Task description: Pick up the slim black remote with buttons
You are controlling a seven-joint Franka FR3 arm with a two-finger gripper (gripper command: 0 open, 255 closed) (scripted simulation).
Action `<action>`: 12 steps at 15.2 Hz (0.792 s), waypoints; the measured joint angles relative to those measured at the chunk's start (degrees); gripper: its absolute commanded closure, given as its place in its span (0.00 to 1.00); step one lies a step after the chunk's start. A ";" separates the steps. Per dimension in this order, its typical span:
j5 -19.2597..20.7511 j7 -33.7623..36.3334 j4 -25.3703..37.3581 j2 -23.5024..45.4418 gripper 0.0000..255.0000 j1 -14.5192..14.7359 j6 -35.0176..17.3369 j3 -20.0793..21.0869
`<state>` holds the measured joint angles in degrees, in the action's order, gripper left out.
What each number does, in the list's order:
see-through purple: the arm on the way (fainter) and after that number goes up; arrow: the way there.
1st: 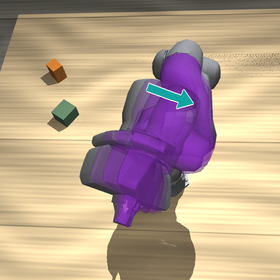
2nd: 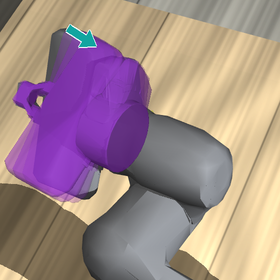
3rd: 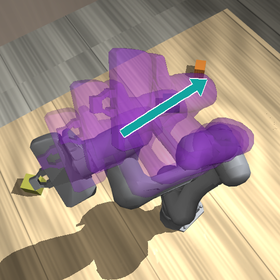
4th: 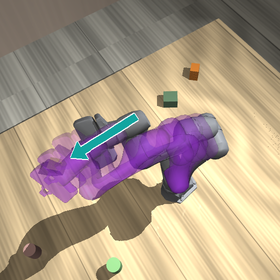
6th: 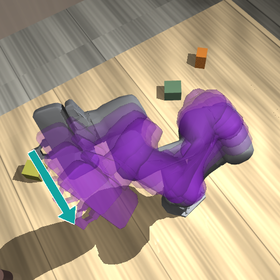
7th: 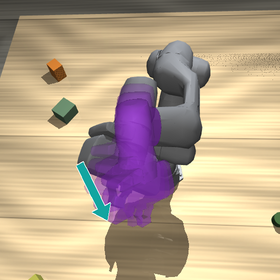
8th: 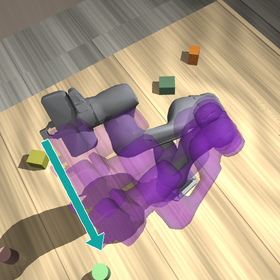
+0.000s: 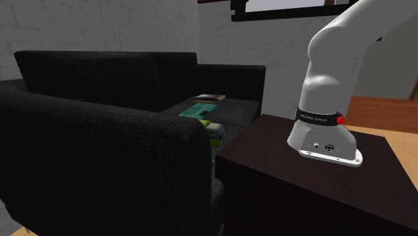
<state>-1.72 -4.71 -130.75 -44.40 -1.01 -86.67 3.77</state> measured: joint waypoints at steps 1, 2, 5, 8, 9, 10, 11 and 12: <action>0.00 0.00 0.00 0.00 0.00 0.00 0.00 0.00; -0.17 0.12 -1.12 -0.24 0.00 0.08 -0.86 0.13; -1.53 1.47 -5.98 -0.84 0.00 0.77 -5.07 1.59; -2.85 2.48 -10.87 -0.61 0.00 1.46 -10.19 2.89; -3.37 2.96 -12.04 -0.17 0.00 1.74 -11.82 3.48; -3.75 3.11 -13.87 -0.12 0.00 1.95 -13.70 3.79; -4.26 3.50 -15.28 0.53 0.00 2.21 -15.76 4.36; -4.88 4.04 -16.59 0.78 0.00 2.61 -17.38 5.02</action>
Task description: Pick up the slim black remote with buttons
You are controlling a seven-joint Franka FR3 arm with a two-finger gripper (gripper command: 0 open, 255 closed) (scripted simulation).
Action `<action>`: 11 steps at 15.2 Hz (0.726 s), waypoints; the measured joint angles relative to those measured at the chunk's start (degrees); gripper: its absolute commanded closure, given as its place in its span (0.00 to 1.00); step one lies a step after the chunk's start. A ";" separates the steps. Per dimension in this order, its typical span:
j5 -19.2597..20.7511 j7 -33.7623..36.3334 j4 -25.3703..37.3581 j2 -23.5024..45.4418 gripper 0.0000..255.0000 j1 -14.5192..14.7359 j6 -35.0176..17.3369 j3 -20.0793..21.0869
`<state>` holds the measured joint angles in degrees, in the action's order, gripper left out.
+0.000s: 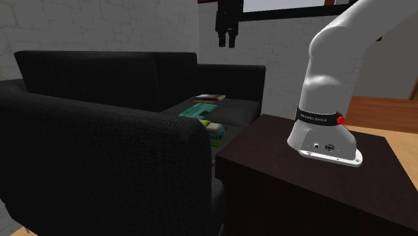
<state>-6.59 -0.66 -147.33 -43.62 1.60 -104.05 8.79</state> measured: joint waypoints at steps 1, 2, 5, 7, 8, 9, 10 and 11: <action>-0.57 0.40 -1.50 0.81 0.00 0.32 -2.26 0.65; -1.01 0.61 -2.88 1.35 0.00 0.55 -4.22 1.07; -2.70 1.83 -6.37 4.49 0.00 1.56 -10.94 3.07; -3.80 2.39 -8.79 6.37 0.00 2.24 -15.31 4.20; -4.58 3.00 -10.13 7.58 0.00 2.81 -17.86 5.11; -4.96 3.25 -10.53 9.24 0.00 2.98 -20.01 5.66; -5.33 3.66 -10.55 11.43 0.00 3.14 -22.27 6.36; -5.83 3.99 -11.29 12.50 0.00 3.49 -24.14 6.91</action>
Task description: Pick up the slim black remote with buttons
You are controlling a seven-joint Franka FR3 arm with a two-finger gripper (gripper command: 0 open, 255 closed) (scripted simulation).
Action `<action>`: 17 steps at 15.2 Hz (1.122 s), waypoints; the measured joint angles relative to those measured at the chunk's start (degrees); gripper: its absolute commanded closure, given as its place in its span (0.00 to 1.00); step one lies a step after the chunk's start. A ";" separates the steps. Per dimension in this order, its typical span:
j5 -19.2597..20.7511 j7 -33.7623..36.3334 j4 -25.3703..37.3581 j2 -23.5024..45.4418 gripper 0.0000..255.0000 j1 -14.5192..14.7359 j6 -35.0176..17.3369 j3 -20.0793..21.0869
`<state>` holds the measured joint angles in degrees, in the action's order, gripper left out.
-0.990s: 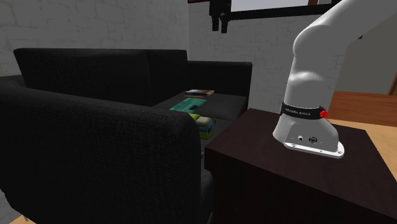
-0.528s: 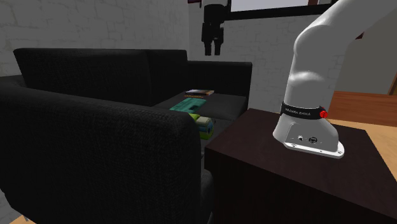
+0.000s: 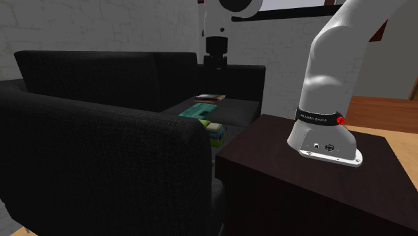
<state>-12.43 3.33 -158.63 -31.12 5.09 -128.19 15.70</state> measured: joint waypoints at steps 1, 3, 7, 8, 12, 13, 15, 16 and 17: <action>-0.54 0.58 -0.59 2.17 0.00 0.35 -2.72 0.91; -1.17 1.04 -1.50 5.91 0.00 0.62 -7.56 2.03; -1.37 3.06 -1.74 15.84 0.00 0.82 -17.84 4.81; -1.15 3.54 -1.99 18.41 0.00 0.75 -20.64 5.36; 3.64 9.39 -0.47 30.60 0.00 0.47 -31.34 7.88; 5.92 11.75 0.40 33.38 0.00 0.77 -33.23 7.94; 12.07 17.09 2.51 39.73 0.00 2.35 -37.29 6.14; 14.80 19.64 3.46 42.53 0.00 3.91 -39.10 4.70; 17.13 21.80 4.48 45.26 0.00 5.71 -40.85 2.99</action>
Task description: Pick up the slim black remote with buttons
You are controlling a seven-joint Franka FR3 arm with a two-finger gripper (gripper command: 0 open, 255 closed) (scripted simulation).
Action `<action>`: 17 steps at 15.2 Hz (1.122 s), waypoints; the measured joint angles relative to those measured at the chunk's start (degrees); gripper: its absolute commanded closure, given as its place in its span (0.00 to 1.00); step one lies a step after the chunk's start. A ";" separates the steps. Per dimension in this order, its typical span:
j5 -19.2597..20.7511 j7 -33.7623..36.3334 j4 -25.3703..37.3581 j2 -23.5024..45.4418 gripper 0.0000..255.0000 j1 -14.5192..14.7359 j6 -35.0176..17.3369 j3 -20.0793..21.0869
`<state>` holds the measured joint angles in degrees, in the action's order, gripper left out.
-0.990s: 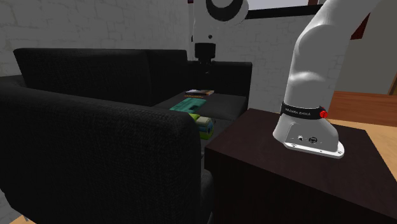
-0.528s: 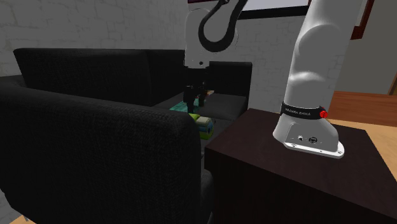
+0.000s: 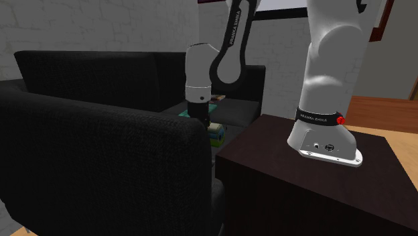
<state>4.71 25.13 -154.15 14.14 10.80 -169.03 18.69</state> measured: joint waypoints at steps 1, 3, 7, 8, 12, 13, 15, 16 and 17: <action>1.84 1.76 1.18 2.62 0.00 1.94 -1.51 -1.80; 3.45 3.08 2.28 5.64 0.00 4.10 -3.51 -4.05; 5.18 4.28 3.57 10.35 0.00 7.29 -7.09 -7.70; 5.44 4.51 4.11 11.65 0.00 8.11 -7.92 -8.53; 5.67 4.56 4.41 12.75 1.00 8.65 -8.82 -9.49; 5.68 4.59 4.36 12.70 1.00 8.67 -8.82 -9.56; 5.67 4.63 4.36 12.70 1.00 8.74 -8.83 -9.61; 5.67 4.62 4.35 12.69 1.00 8.73 -8.83 -9.61; 5.67 4.66 4.35 12.70 1.00 8.78 -8.87 -9.65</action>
<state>10.37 29.79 -149.80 26.83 19.58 -177.90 9.04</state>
